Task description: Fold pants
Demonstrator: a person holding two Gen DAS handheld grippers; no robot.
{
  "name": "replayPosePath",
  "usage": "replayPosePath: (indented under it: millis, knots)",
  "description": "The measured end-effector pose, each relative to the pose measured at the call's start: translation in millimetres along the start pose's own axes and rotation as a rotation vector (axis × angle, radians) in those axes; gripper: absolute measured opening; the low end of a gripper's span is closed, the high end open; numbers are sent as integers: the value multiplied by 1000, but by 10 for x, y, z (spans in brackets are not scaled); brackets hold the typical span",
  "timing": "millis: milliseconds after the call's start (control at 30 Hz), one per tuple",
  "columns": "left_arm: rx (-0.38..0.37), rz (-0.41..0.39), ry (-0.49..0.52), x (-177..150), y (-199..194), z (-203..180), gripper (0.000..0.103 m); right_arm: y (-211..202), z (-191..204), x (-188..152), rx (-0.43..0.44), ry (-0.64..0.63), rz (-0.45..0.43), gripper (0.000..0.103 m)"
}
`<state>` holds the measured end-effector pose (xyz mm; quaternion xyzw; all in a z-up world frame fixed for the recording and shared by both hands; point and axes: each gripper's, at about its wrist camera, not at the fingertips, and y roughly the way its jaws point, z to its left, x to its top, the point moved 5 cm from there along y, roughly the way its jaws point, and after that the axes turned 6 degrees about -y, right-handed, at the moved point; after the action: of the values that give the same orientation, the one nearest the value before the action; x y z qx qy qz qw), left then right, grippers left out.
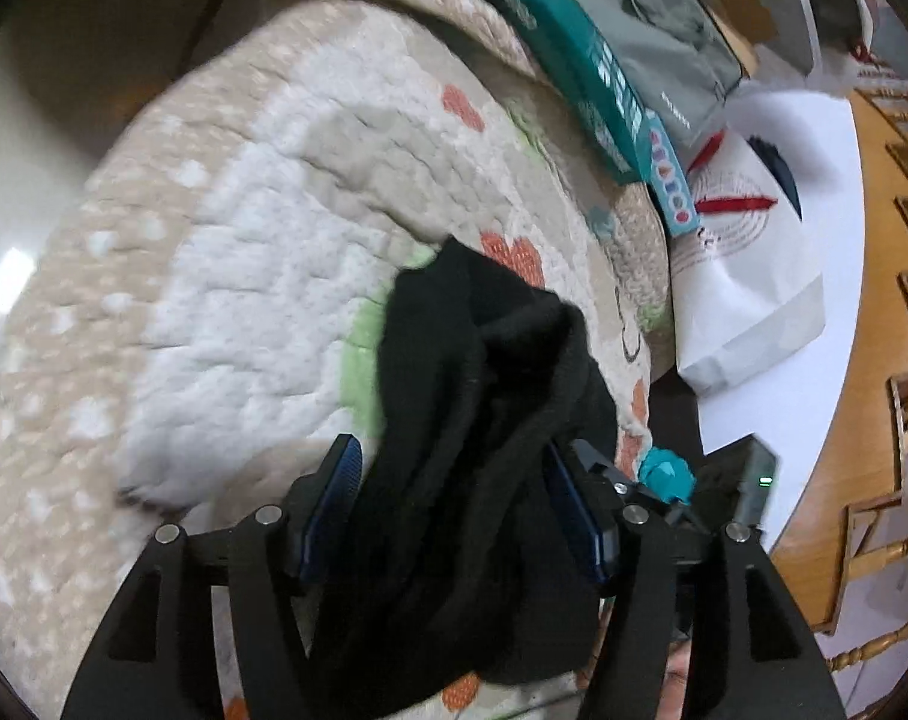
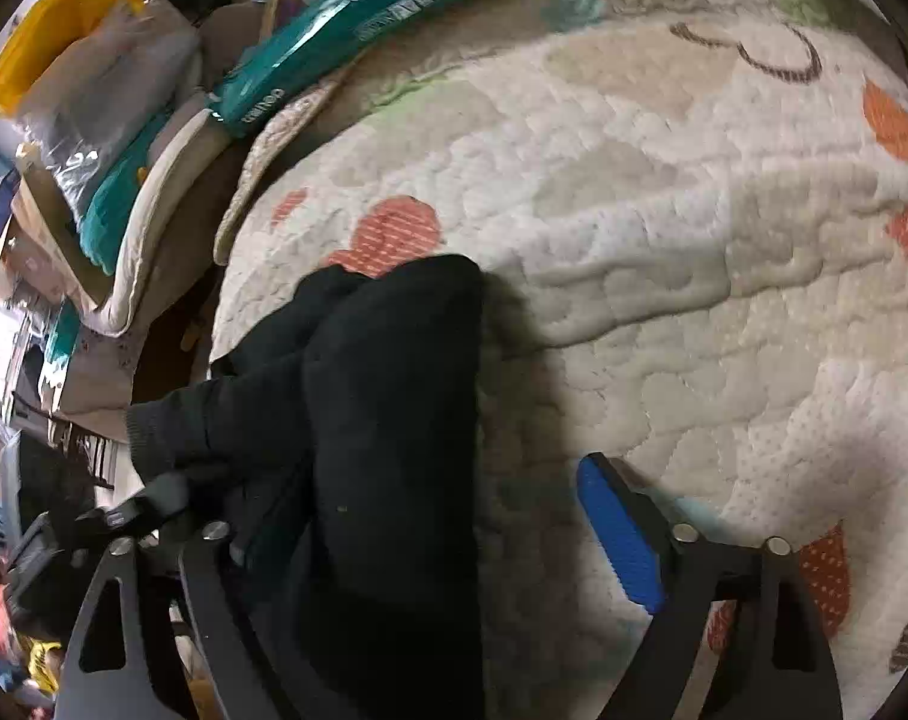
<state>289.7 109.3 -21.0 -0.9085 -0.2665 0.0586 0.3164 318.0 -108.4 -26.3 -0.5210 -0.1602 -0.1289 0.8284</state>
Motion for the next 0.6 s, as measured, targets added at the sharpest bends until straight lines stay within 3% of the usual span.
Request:
replayPosePath:
  millis: [100, 233, 333, 467, 600]
  knots:
    - [83, -61, 49, -33, -270, -10, 63, -61, 32, 16, 5, -16, -11, 92]
    - [337, -243, 208, -74, -640, -92, 64, -285, 149, 38, -23, -64, -34, 92]
    - [470, -349, 324, -61, -777, -212, 67, -480, 251, 17, -38, -93, -31, 92]
    - [549, -408, 433, -52, -907, -256, 79, -732, 399, -26, -70, -143, -53, 92]
    - [596, -429, 445, -9, -981, -171, 85, -855, 532, 41, -119, -194, -145, 92]
